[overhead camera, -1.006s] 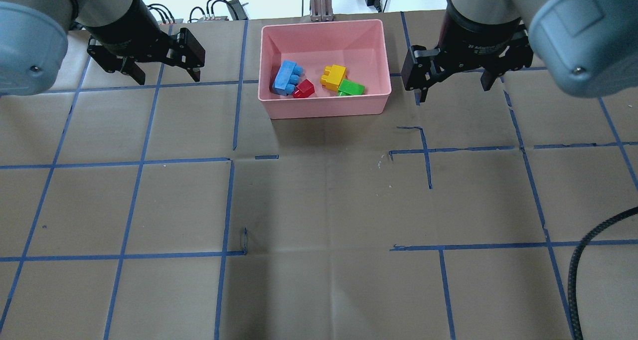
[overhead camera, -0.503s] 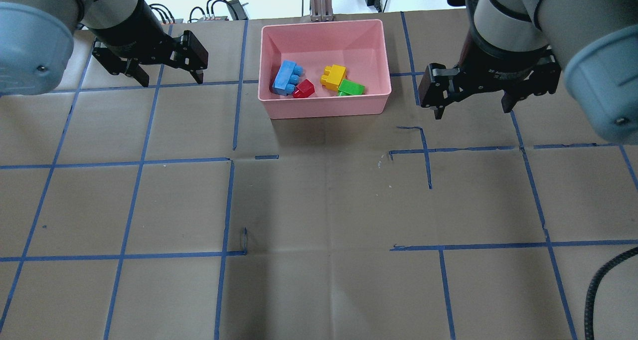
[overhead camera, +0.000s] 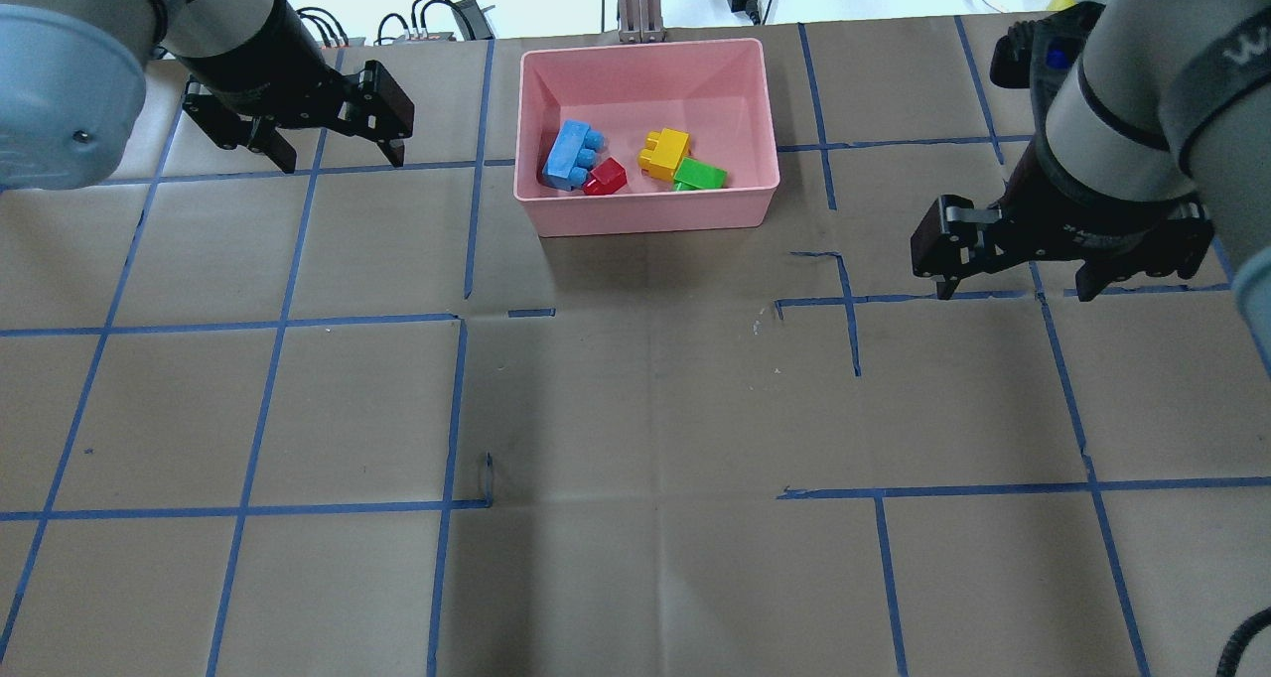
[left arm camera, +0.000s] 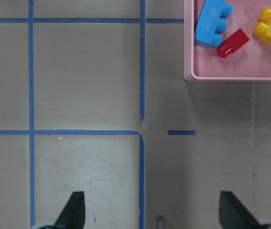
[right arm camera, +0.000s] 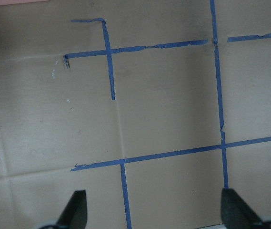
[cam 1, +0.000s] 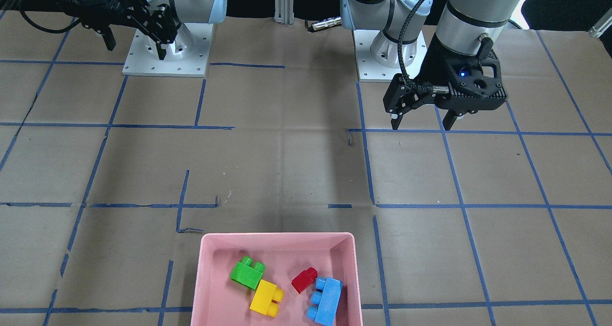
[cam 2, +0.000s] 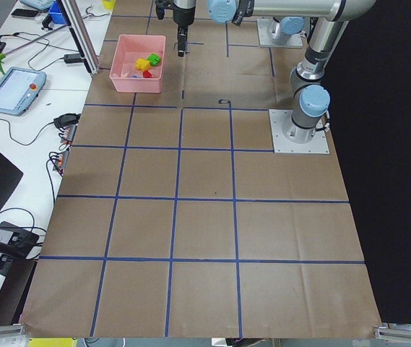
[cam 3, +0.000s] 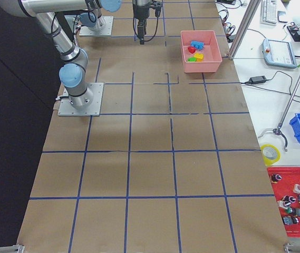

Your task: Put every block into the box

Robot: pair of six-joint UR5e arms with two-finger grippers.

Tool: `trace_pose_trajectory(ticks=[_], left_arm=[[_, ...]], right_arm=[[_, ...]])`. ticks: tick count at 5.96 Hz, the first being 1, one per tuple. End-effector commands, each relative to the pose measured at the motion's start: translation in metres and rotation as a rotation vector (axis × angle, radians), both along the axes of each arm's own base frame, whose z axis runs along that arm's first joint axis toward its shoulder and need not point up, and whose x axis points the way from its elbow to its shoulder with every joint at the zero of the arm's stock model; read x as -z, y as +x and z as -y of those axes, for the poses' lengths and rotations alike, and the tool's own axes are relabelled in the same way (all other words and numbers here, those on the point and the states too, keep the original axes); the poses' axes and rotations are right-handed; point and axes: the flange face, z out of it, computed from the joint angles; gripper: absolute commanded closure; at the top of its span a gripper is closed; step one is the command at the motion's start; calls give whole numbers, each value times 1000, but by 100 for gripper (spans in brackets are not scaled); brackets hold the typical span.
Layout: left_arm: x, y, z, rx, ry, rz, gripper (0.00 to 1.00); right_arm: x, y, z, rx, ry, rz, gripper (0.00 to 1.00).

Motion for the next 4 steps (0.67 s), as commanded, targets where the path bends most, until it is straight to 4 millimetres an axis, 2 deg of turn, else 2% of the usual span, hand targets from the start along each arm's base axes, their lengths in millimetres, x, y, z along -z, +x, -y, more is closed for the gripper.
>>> trace_pose_trajectory(ticks=[1,2,3,4], left_arm=[[2,0,2,0,4,0,0],[1,0,1,0,2,0,0],[0,0,0,0,1,0,0],[3,0,3,0,4,0,0]], right_arm=[[1,-2,8,-6,-33,33,1],[23,5,45,-28,-22,85,1],[38,10,58,-27,-23,89,1],[42,11,56,-34,-12,98,0]])
